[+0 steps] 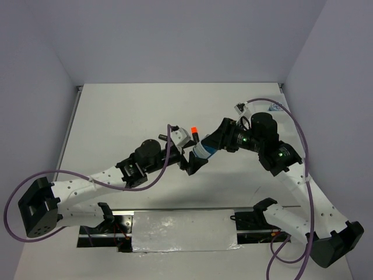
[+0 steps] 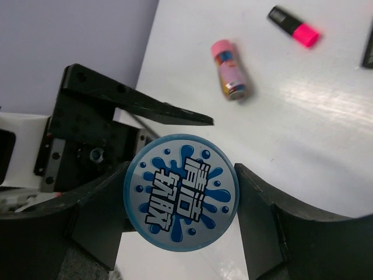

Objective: Sort the stationery into containers
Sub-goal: Place the stationery in the storage box.

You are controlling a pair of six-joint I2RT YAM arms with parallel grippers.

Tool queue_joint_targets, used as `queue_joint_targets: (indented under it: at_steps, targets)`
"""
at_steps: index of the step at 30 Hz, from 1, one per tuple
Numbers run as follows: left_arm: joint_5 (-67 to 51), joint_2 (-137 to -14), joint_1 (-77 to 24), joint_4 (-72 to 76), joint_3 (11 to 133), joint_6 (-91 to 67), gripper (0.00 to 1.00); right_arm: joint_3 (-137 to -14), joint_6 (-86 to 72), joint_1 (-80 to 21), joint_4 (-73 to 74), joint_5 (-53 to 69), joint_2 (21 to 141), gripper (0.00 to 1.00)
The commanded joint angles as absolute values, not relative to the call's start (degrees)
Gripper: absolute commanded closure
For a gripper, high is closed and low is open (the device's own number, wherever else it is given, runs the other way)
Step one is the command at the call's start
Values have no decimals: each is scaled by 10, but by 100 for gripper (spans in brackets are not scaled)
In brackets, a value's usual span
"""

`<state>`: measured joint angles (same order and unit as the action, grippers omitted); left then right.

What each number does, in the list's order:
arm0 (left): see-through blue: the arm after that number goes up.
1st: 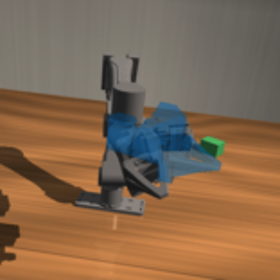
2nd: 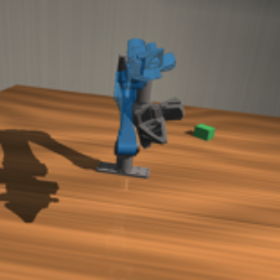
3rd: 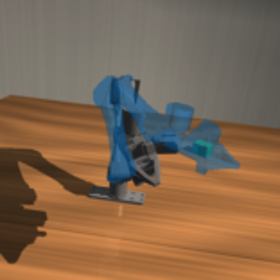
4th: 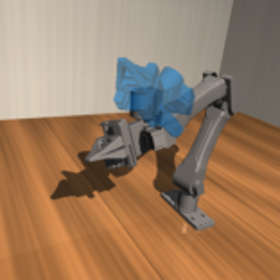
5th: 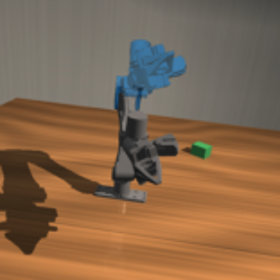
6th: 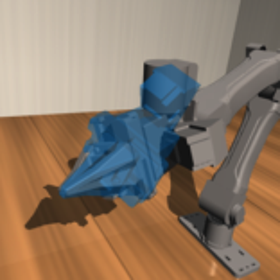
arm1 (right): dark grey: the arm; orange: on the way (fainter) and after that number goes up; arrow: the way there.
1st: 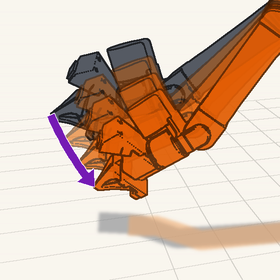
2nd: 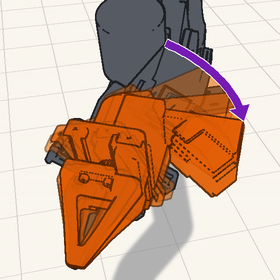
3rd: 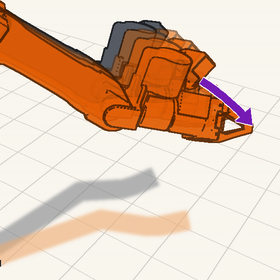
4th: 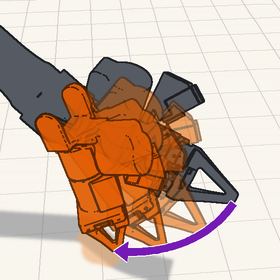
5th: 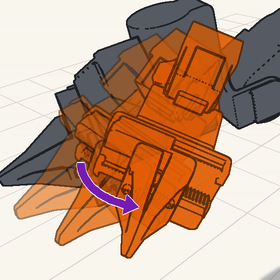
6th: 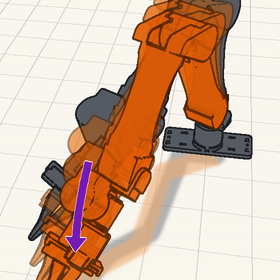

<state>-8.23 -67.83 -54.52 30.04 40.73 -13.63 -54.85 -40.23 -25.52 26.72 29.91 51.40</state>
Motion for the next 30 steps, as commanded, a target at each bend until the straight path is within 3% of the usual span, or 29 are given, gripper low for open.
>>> queue_joint_targets:
  at_steps: [1,4,8,13,19,23,27,30]
  targets:
    - [53,-677,-541,236,466,-135,1,-596,-349,-251,285,203,511,100]
    - [106,-661,-541,161,487,-143,1,-638,-314,-227,315,74,537,100]
    - [170,-651,-536,56,513,-154,1,-670,-298,-164,305,28,574,100]
    - [256,-635,-510,-211,593,-338,1,-673,-255,-90,243,-195,634,100]
    - [160,-550,-512,-394,616,-380,1,-689,-216,-17,77,-228,787,100]
    - [179,-471,-514,-452,585,-345,1,-763,-180,-4,62,-233,890,100]
    - [214,-413,-515,-475,553,-335,1,-825,-165,32,53,-182,962,100]
    - [159,-376,-512,-419,527,-308,1,-881,-165,37,80,-175,1009,100]
